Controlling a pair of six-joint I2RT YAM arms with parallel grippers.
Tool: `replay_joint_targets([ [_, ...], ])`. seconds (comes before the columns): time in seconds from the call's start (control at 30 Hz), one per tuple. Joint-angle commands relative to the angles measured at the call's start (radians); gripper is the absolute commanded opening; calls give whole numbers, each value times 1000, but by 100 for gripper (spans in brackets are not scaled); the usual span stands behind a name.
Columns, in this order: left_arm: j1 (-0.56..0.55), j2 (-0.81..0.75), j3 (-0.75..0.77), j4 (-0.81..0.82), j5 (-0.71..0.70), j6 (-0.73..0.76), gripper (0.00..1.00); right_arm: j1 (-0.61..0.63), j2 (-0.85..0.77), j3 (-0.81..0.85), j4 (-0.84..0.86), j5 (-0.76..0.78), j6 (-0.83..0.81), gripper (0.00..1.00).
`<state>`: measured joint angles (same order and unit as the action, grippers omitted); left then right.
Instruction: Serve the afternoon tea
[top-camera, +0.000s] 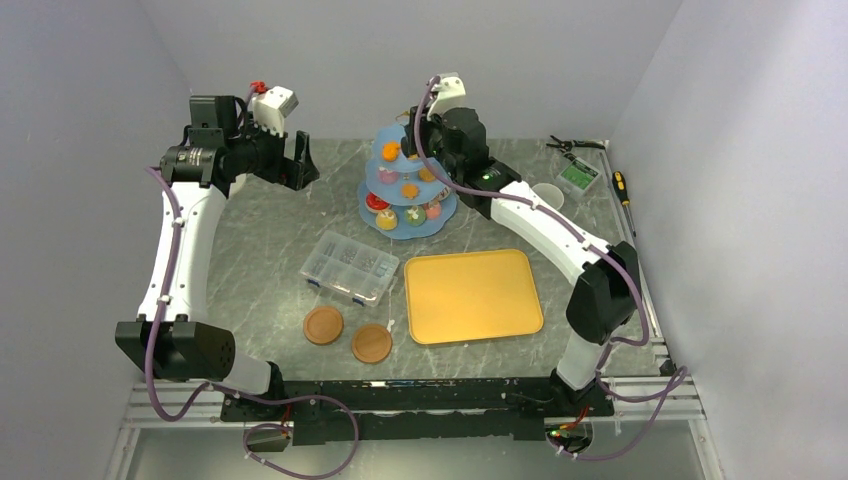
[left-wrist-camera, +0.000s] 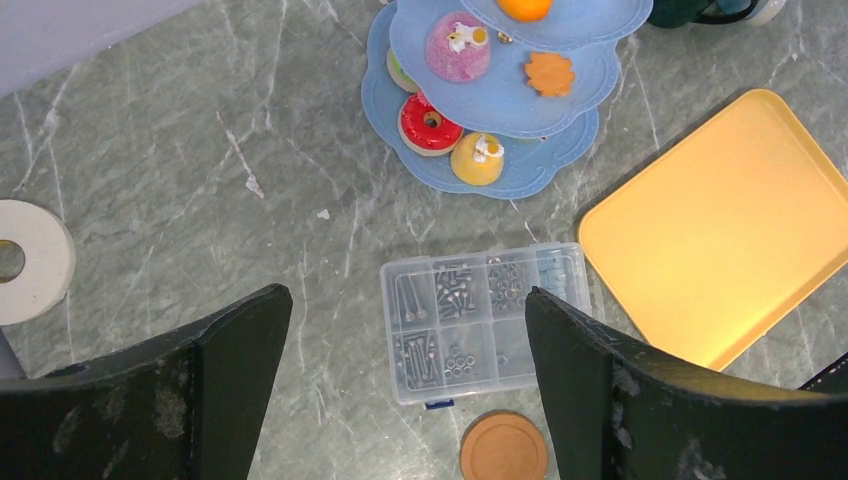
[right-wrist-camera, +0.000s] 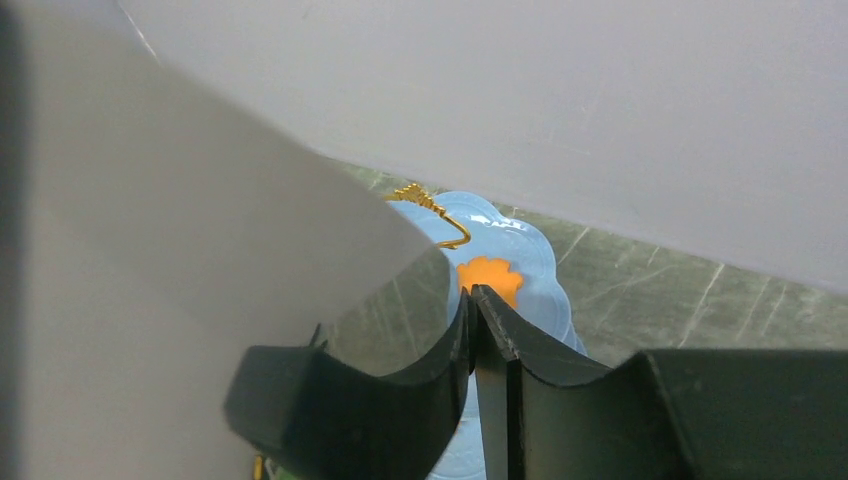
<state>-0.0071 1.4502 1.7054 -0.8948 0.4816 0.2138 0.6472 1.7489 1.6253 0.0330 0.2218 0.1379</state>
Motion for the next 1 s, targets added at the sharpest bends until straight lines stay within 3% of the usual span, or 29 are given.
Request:
replay_joint_targets([
  [0.0,4,-24,24,24,14,-18,93,-11,-18,39,60,-15,-11,49],
  [0.23,4,-25,35,17,14,-21,93,-11,-21,41,65,-23,-11,56],
  [0.63,4,-33,40,10,8,-5,93,-12,-193,-19,13,0,10,49],
  [0.8,4,-50,28,15,19,10,93,-10,-358,-148,-156,30,178,43],
  [0.97,4,-68,10,16,23,14,93,-5,-604,-424,-284,27,427,42],
])
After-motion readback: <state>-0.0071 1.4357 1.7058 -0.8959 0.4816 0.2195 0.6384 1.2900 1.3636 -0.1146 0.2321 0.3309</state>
